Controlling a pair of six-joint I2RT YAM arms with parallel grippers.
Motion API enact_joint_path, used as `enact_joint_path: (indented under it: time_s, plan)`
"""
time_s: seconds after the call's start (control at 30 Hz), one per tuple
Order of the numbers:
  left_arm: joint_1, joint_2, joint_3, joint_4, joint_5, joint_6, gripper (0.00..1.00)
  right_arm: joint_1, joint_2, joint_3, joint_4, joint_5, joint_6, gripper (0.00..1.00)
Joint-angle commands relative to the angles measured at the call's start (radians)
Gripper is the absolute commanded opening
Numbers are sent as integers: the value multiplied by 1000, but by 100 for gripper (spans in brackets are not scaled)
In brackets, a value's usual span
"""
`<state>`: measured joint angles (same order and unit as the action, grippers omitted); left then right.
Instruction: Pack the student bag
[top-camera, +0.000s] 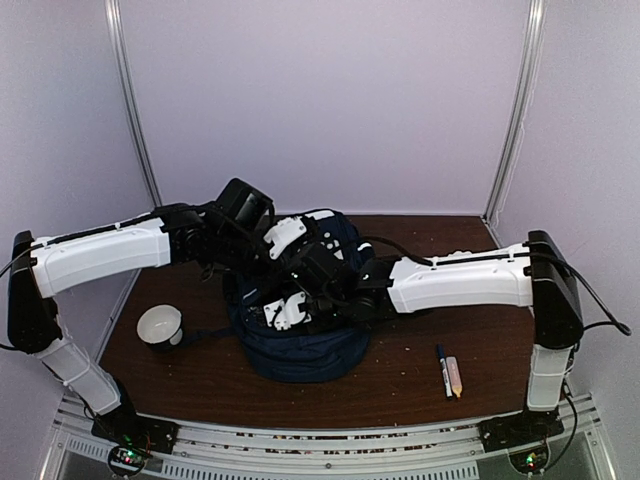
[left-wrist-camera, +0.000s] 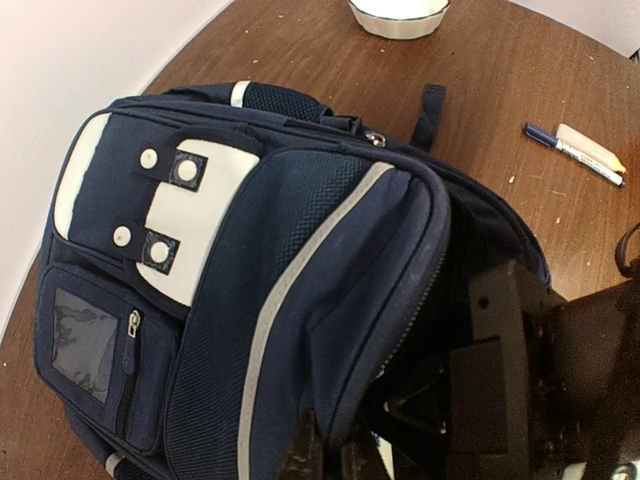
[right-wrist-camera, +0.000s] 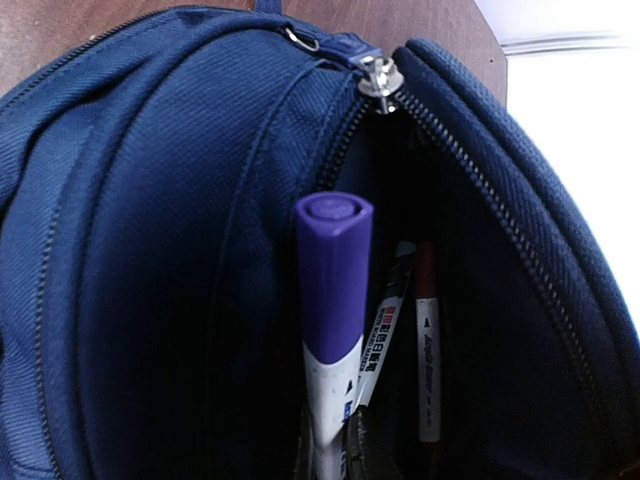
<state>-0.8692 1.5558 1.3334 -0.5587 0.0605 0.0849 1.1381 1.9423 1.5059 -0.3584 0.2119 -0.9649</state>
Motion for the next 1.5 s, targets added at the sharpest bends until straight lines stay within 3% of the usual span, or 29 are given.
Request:
enact_joint_path:
  time_s: [0.0, 0.17, 0.3, 0.43, 0.7, 1.0, 1.33, 1.47]
  plan:
    - [2, -49, 42, 63, 21, -7, 0, -9, 31, -24, 47, 74, -21, 6]
    - [2, -50, 43, 63, 22, -7, 0, -17, 64, -24, 98, 159, -28, 9]
    - [2, -50, 41, 63, 22, -7, 0, -19, 74, -27, 140, 203, -18, 25]
    - [2, -49, 39, 64, 16, -5, 0, -18, 45, -29, 132, 188, 8, 30]
    - [2, -49, 38, 63, 6, -6, 0, 7, -80, -71, 29, 78, 89, 33]
    - [2, -53, 35, 63, -16, -2, 0, 48, -226, -47, -254, -93, 287, 36]
    - [2, -51, 35, 63, -20, -2, 0, 46, -456, -408, -405, -198, 362, 36]
    - [2, -46, 36, 63, -22, -2, 0, -8, -538, -526, -432, -221, 437, 35]
